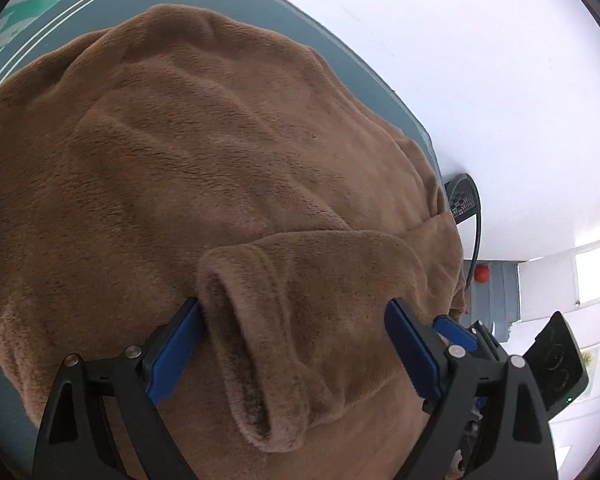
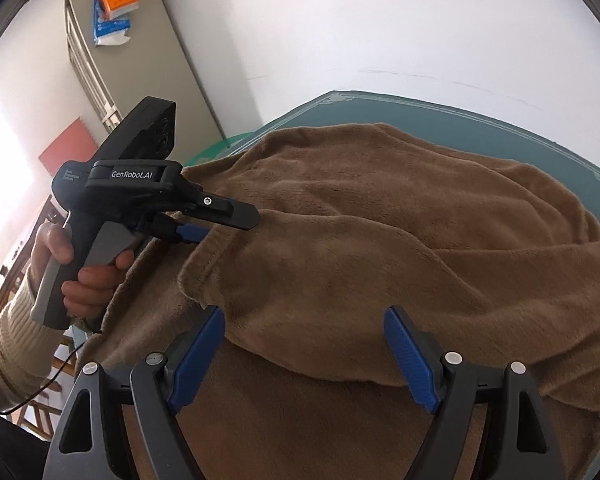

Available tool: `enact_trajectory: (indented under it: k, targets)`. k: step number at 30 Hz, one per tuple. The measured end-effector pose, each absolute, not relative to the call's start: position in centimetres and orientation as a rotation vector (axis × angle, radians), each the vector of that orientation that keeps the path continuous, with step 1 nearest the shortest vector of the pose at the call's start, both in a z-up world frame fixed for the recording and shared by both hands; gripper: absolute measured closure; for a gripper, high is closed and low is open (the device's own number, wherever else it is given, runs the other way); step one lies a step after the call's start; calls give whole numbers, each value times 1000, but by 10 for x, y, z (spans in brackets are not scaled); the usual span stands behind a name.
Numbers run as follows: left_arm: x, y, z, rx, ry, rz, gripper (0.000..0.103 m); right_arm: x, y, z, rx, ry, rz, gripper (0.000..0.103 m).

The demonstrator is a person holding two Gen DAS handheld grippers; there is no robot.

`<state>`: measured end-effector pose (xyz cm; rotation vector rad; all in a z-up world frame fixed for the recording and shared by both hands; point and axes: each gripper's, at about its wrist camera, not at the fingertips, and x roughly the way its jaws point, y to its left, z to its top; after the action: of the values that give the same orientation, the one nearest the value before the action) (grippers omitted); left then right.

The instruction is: Fold clothes

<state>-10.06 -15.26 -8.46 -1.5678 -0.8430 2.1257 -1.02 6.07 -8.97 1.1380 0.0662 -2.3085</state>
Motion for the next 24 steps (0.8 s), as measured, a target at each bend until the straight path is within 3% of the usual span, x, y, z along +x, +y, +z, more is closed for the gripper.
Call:
enact_trajectory:
  k: [1, 2, 3, 14, 21, 24]
  targets:
    - [-102, -149, -86, -1583, -834, 2110, 52, -9, 63, -89, 1134, 74, -2321, 19]
    - [-103, -145, -88, -1605, -830, 2091, 81, -7, 66, -89, 1132, 75, -2328, 19]
    - [-103, -142, -88, -1614, -818, 2091, 86, -5, 69, -89, 1134, 73, -2335, 19]
    - [-112, -126, -14, -1384, -644, 2249, 88, -13, 158, -77, 1186, 2, -2486, 19]
    - [-99, -141, 80, -996, -576, 2366, 88, -45, 225, -39, 1161, -190, -2662, 19]
    - [-110, -155, 84, -1027, -575, 2419, 88, -54, 233, -30, 1143, -162, -2714, 19]
